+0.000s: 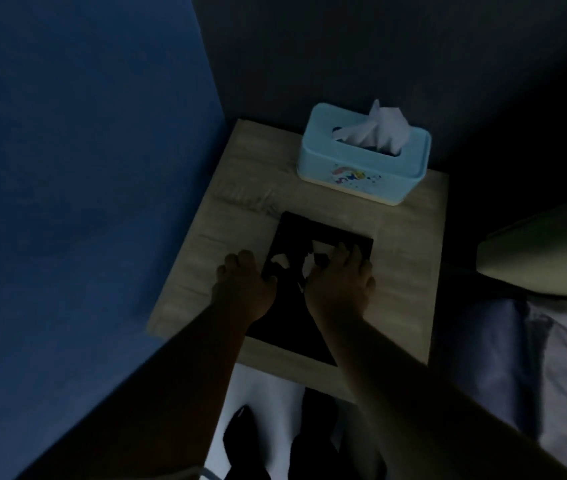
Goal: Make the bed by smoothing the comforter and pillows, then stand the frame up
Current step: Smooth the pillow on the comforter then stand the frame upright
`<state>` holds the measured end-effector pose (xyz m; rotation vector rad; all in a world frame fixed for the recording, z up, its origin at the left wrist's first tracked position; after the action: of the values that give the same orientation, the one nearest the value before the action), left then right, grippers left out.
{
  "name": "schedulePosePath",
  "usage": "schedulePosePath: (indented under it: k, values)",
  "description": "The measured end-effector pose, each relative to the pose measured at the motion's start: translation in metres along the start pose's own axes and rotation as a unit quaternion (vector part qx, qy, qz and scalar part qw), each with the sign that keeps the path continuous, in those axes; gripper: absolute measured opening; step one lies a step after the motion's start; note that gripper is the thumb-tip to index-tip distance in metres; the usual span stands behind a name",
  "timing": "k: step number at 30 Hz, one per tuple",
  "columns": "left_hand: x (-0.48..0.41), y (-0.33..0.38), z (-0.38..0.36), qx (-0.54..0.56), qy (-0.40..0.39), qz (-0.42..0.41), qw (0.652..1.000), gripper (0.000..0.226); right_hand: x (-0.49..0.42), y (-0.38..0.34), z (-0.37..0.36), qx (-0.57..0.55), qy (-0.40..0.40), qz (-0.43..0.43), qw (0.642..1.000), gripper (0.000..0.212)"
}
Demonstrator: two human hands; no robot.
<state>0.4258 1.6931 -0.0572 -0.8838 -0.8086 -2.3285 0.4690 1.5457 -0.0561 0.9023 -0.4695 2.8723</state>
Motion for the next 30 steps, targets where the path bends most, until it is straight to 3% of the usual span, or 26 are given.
schedulePosePath:
  k: [4,11,18,22,26,30]
  values:
    - [0.000,0.003,-0.011,0.044,-0.049,0.040,0.997,0.070,0.002,0.019,-0.010,-0.024,-0.053,-0.101,0.993,0.071]
    - [-0.007,0.012,-0.017,0.040,-0.074,0.069,0.994,0.071,-0.008,0.026,-0.009,-0.109,-0.055,-0.139,0.983,0.064]
    - [-0.012,0.010,-0.014,0.081,-0.080,0.107,0.988,0.076,-0.011,0.032,-0.001,-0.139,-0.038,-0.110,0.983,0.055]
    - [-0.014,0.007,-0.001,0.104,-0.069,0.113,0.986,0.057,-0.019,0.039,0.002,-0.178,-0.014,-0.056,0.982,0.043]
    - [-0.015,0.010,0.023,0.078,-0.014,0.105,0.991,0.039,-0.029,0.046,0.008,-0.300,-0.022,-0.023,0.954,0.034]
    - [-0.017,0.011,0.042,0.117,-0.023,0.070,0.990,0.032,-0.031,0.053,0.013,-0.451,-0.068,0.014,0.890,0.038]
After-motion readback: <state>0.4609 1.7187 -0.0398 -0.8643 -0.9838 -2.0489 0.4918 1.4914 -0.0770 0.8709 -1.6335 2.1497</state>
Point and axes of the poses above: each hand's wrist, its own x-axis away from the middle knuckle, its own z-axis out of the back of the hand, y = z × x, the point moved 4 cm from there along -x, towards the middle knuckle, and after that the axes turned 11 degrees about -y, right-handed, at the moved point
